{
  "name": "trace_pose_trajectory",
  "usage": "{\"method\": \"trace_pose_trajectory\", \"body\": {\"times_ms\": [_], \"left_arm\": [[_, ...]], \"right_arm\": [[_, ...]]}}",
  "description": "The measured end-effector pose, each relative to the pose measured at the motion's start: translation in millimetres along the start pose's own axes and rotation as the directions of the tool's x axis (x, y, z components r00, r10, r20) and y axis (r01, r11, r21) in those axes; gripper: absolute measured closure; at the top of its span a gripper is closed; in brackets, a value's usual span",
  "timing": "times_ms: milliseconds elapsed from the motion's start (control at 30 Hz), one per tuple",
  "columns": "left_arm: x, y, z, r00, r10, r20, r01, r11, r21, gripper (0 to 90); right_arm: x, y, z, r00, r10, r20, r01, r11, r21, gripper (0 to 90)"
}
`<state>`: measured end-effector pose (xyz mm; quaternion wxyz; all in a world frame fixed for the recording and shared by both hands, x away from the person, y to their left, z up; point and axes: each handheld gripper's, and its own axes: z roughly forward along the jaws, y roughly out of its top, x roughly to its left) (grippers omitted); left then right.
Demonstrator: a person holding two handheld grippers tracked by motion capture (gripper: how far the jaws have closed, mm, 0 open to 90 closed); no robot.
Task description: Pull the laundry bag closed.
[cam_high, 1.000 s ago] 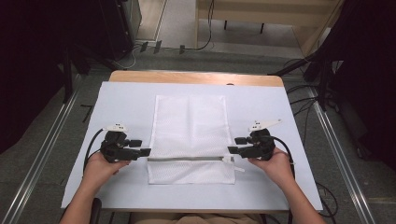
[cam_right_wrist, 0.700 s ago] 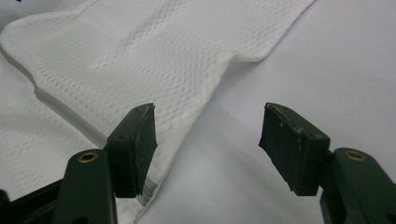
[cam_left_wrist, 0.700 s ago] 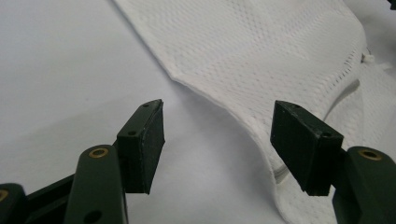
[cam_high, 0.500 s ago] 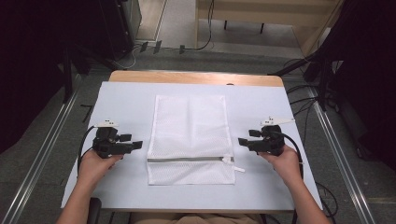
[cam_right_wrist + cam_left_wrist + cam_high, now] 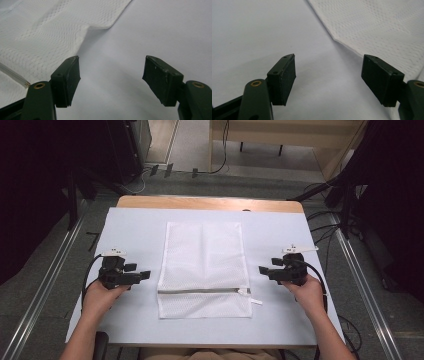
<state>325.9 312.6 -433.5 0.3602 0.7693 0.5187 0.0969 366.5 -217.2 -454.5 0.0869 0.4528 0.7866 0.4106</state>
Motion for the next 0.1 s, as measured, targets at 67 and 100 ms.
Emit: {"method": "trace_pose_trajectory", "body": {"times_ms": [67,100], "left_arm": [[0.6,-0.2,0.5,0.9998,0.004,-0.018,-0.004,1.0,-0.003,26.8],[1.0,-0.3,1.1,0.9997,0.003,-0.023,-0.003,1.0,-0.003,26.2]], "right_arm": [[-0.3,-0.2,0.9,1.0,0.003,0.0,-0.003,1.0,0.004,28.1],[-0.5,-0.5,1.2,0.9999,0.002,-0.015,-0.002,1.0,0.012,24.9]]}}
